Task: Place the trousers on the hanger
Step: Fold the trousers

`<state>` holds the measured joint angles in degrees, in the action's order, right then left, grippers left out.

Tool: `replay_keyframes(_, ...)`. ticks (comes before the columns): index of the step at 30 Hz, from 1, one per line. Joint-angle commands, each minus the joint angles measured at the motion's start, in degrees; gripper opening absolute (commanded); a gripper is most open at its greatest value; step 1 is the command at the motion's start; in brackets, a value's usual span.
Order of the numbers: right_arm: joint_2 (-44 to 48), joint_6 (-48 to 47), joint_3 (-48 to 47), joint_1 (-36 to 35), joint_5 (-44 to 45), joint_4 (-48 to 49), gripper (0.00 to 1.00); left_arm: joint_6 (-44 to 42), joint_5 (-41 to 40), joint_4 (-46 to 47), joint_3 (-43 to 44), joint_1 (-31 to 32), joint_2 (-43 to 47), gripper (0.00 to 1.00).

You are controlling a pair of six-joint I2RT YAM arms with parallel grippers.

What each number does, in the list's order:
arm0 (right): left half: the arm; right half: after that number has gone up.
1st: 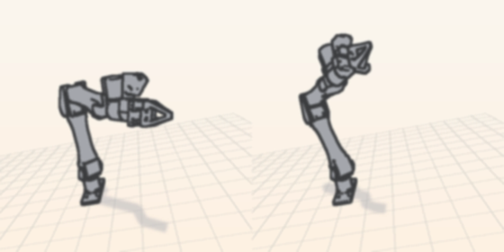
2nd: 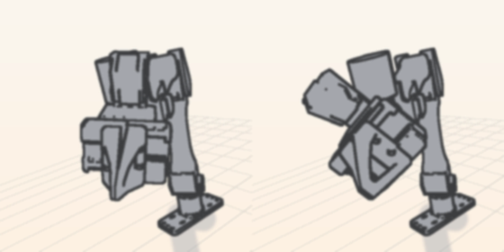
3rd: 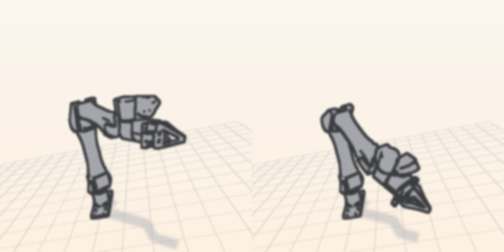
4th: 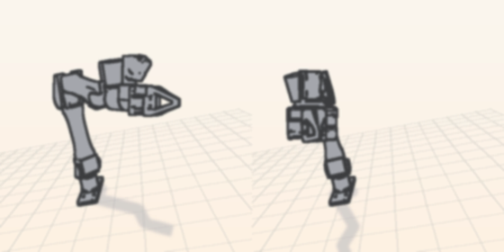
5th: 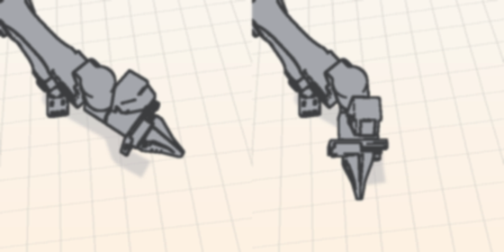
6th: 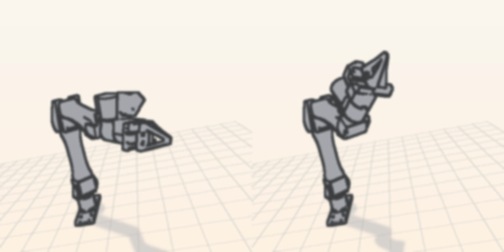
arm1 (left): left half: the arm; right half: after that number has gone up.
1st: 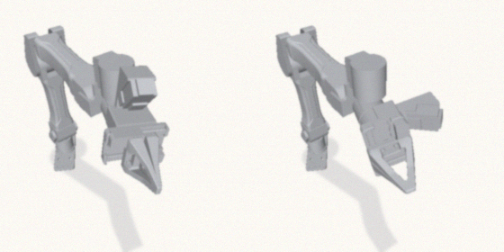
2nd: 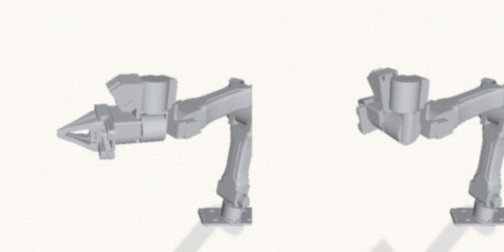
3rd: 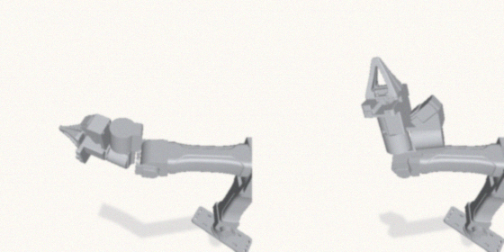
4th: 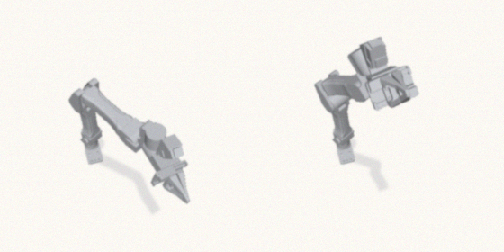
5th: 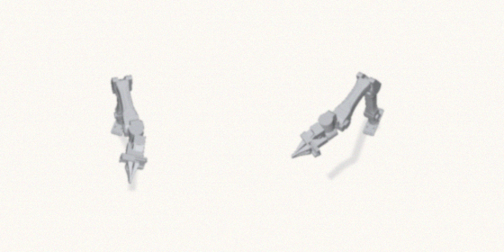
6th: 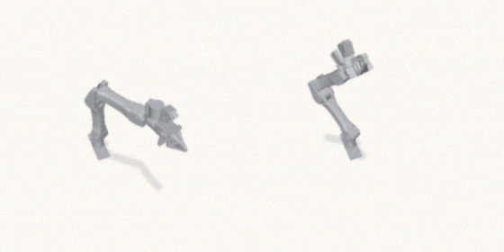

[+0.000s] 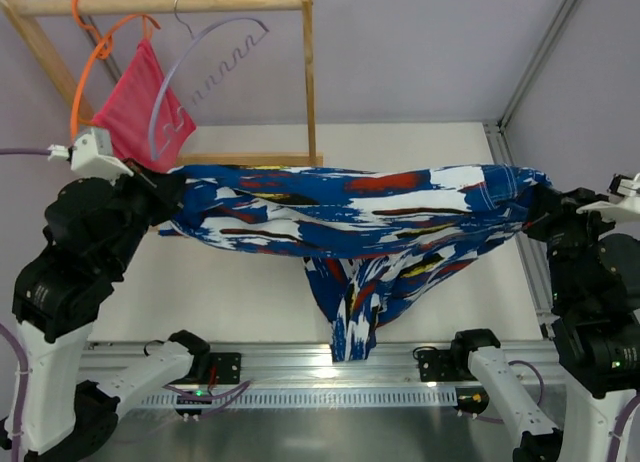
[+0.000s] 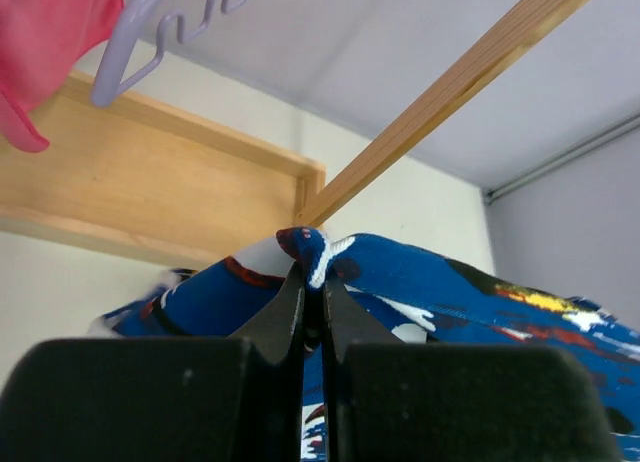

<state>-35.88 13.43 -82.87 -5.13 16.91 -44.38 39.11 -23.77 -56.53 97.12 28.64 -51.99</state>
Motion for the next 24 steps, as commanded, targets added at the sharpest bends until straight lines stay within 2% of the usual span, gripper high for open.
replay_keyframes(1, -2.53, -0.86, 1.91, 0.20, 1.20, 2.37, 0.04, -3.96, 3.37, -7.90, -3.86, -0.08, -6.63, 0.00)
replay_keyframes(3, -3.14, -0.69, 4.38, 0.20, 3.04, 2.28, 0.04, -3.17, 7.49, -5.09, -9.91, -0.17, -7.86, 0.00)
replay_keyframes(8, -4.72, 0.02, 8.94, 0.20, 11.64, -0.70, 0.04, 2.09, 20.05, 12.80, -26.34, 0.27, -7.60, 0.00)
replay_keyframes(9, -4.90, -0.07, 9.56, 0.20, 13.92, -0.79, 0.04, 3.85, 23.04, 15.98, -32.63, 0.53, -7.78, 0.00)
replay_keyframes(11, -5.60, -0.25, 10.62, 0.20, 15.52, -0.36, 0.04, 5.97, 27.19, 21.34, -37.16, 1.41, -8.48, 0.01)
replay_keyframes(12, -5.95, -0.25, 10.80, 0.12, 16.22, -0.18, 0.04, 6.32, 28.68, 23.12, -39.09, 2.29, -8.74, 0.04)
replay_keyframes(13, -6.39, -0.16, 10.80, 0.20, 17.10, -0.18, 0.04, 7.02, 32.08, 24.70, -42.16, 2.29, -9.53, 0.21)
replay_keyframes(14, -7.09, 0.01, 10.97, 0.20, 17.28, -0.18, 0.04, 7.20, 32.38, 25.93, -42.97, 2.29, -9.80, 0.32)
replay_keyframes(15, -7.62, 0.19, 11.06, 0.20, 17.46, -0.27, 0.04, 7.12, 31.69, 25.16, -43.33, 2.29, -9.97, 0.45)
replay_keyframes(19, -7.98, 0.46, 12.03, 0.20, 16.93, -0.27, 0.04, 7.64, 17.73, 19.54, -42.81, 1.68, -8.31, 0.69)
replay_keyframes(20, -7.81, 0.28, 12.55, 0.20, 17.28, -0.18, 0.04, 7.99, 13.53, 18.84, -42.89, 0.29, -7.35, 0.70)
replay_keyframes(24, -6.93, 0.37, 13.09, 0.20, 18.34, 0.17, 0.04, 9.57, 9.46, 17.16, -45.00, -6.22, -5.14, 0.63)
